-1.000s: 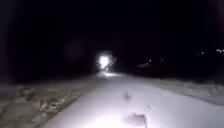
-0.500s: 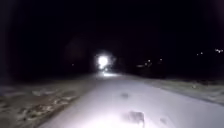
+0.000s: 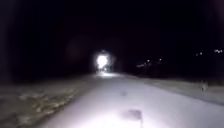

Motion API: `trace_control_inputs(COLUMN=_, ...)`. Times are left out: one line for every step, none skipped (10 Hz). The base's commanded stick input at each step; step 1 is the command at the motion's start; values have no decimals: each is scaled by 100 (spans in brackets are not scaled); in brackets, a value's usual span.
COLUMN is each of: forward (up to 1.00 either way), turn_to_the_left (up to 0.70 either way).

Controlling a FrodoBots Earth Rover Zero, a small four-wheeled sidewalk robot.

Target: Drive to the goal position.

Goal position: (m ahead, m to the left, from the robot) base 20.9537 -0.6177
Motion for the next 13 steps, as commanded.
trace_control_inputs(forward=100, turn_to_the_left=23)
trace_control_inputs(forward=100, turn_to_the_left=40)
trace_control_inputs(forward=100, turn_to_the_left=40)
trace_control_inputs(forward=100, turn_to_the_left=40)
trace_control_inputs(forward=100, turn_to_the_left=30)
trace_control_inputs(forward=100, turn_to_the_left=2)
trace_control_inputs(forward=100, turn_to_the_left=0)
trace_control_inputs(forward=100, turn_to_the_left=0)
trace_control_inputs(forward=100, turn_to_the_left=0)
trace_control_inputs(forward=100, turn_to_the_left=0)
trace_control_inputs(forward=100, turn_to_the_left=0)
trace_control_inputs(forward=100, turn_to_the_left=0)
trace_control_inputs(forward=100, turn_to_the_left=0)
